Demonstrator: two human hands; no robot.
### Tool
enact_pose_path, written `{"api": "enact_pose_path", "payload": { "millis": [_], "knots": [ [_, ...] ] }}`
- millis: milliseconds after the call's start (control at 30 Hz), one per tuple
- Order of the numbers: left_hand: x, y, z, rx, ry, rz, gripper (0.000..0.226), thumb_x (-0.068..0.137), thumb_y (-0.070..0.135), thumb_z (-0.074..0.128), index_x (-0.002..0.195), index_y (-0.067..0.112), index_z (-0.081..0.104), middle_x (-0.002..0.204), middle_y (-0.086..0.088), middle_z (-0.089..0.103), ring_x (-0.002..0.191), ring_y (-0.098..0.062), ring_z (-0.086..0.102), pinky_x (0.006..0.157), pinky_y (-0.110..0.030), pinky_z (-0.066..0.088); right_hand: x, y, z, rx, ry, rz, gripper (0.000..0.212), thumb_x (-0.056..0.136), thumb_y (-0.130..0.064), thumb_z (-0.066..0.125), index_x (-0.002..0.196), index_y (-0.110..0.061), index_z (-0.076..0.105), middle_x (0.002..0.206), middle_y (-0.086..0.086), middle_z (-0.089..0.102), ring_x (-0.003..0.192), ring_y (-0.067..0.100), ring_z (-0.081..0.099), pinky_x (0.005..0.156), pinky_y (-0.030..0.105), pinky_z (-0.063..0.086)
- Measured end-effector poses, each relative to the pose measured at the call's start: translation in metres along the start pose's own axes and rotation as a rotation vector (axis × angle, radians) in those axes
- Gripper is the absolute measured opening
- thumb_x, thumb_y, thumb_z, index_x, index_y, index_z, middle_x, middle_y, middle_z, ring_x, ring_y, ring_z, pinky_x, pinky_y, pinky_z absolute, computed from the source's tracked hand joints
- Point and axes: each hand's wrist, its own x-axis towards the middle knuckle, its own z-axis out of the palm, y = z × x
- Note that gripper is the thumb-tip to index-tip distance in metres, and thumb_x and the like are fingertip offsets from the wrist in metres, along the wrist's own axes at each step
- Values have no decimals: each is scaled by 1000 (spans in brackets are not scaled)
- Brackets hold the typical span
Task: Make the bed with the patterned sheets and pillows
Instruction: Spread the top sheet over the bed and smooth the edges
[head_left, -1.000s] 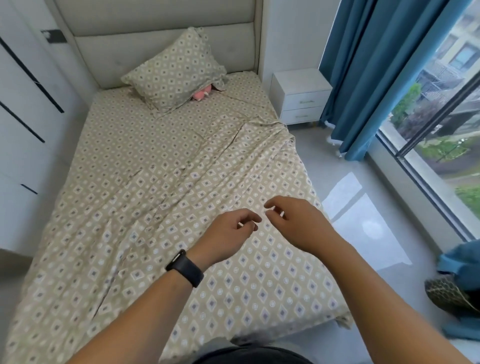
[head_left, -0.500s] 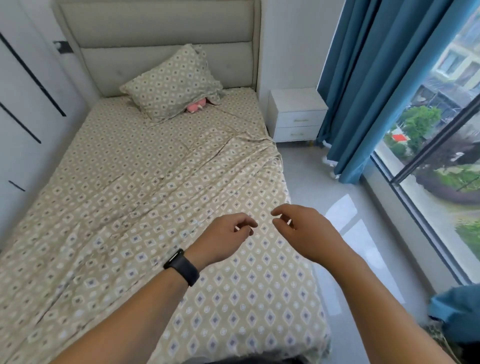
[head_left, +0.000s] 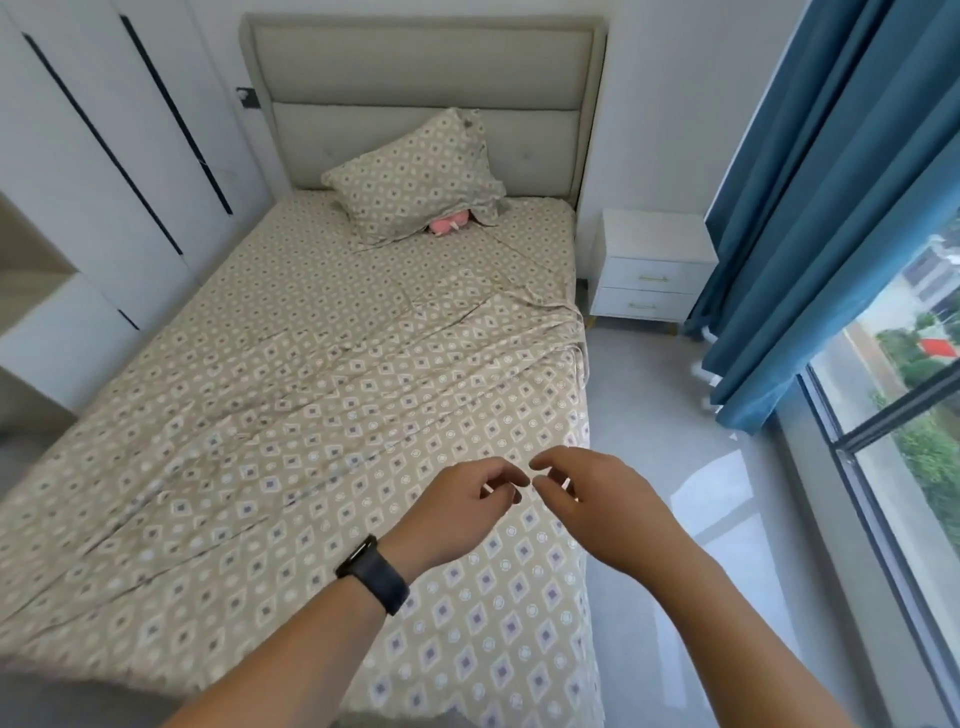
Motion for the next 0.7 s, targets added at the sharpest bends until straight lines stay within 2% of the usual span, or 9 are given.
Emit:
{"api": "enact_pose_path", "payload": {
  "millis": [133,233,333,467,600,700],
  "knots": [
    [12,-1,15,22,-21,-35,24,101,23,52,108,35,71,97,15,72,84,-4,67,68,-24,52,-12,17,4,18,-60,13,27,102,-46,47,124,-41,61,100,-24,62,88,-1,58,80,24,50],
    [15,13,36,15,-2,-29,25,101,25,52,112,36,70,97,18,72,84,2,65,72,-20,46,-10,41,-6,-7,-119,8,27,101,-46,47,124,-42,61,101,-24,62,89,0,59,80,23,51],
    [27,28,47,-2,84,-61,23,100,27,52,113,37,69,98,21,72,86,1,66,76,-26,54,13,66,-21,-18,-125,-62,28,101,-46,47,125,-41,61,103,-24,63,90,0,60,82,25,52],
    [49,43,60,-12,280,-134,23,101,26,51,110,38,69,99,19,72,84,-9,69,80,-37,58,48,90,-46,-66,-171,-246,30,102,-44,47,127,-38,61,110,-20,66,93,0,59,81,26,50],
    [68,84,94,-130,464,-185,23,101,25,51,108,36,70,99,17,74,85,-8,70,78,-35,57,74,134,-95,-62,-195,-355,27,101,-45,49,124,-38,62,102,-20,65,88,1,59,76,26,49],
    [85,111,121,-117,499,-209,21,101,27,52,107,36,70,98,18,73,85,-12,70,77,-36,57,90,168,-123,-49,-176,-359,25,101,-41,51,120,-35,65,97,-19,66,81,2,59,69,25,47]
  ]
}}
